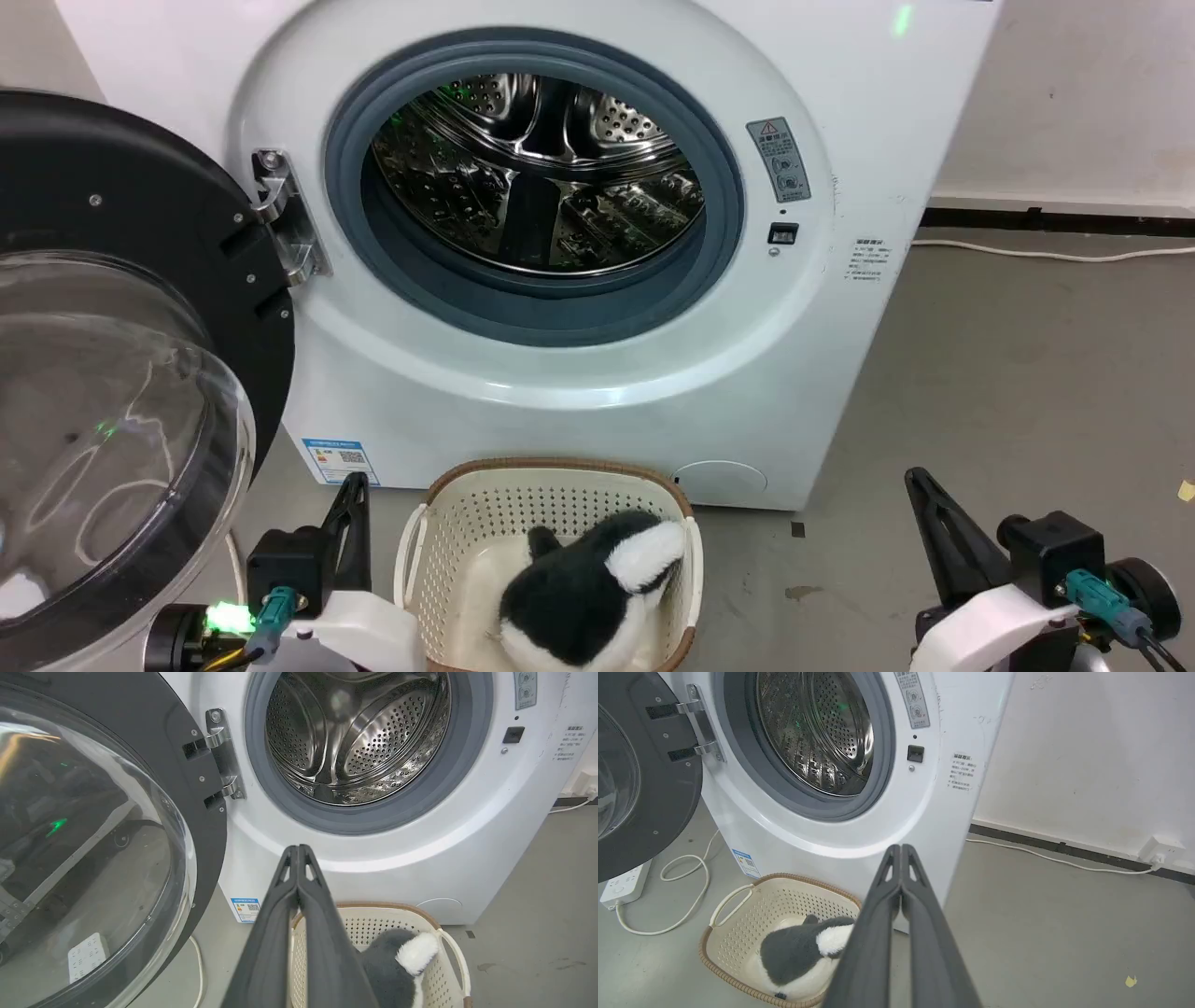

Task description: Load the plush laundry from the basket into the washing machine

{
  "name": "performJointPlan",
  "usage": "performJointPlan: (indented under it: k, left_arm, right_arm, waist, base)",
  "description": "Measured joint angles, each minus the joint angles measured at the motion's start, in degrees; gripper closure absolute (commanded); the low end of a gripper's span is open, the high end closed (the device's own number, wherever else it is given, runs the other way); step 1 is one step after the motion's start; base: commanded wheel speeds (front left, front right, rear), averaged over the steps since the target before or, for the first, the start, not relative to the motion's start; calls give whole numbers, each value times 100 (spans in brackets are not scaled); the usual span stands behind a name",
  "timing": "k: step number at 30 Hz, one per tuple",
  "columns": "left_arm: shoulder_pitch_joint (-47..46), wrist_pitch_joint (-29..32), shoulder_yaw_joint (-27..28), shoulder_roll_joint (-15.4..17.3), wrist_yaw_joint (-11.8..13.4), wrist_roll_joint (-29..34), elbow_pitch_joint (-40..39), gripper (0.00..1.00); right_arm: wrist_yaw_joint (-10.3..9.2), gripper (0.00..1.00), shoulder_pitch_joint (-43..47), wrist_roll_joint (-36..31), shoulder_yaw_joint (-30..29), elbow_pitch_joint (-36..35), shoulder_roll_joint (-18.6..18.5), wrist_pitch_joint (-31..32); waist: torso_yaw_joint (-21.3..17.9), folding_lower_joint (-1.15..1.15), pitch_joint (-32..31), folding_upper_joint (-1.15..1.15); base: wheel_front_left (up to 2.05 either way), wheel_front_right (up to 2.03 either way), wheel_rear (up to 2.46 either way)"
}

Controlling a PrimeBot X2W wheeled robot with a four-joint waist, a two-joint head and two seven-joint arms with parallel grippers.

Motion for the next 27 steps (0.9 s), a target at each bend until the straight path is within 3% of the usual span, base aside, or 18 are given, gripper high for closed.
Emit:
performJointPlan:
  k: [27]
  left_arm:
    - [0,0,-1,0,0,0,0,100]
  right_arm:
    - [0,100,0,0,-1,0,0,0]
  waist:
    - [0,0,0,0]
  base:
    - [0,0,0]
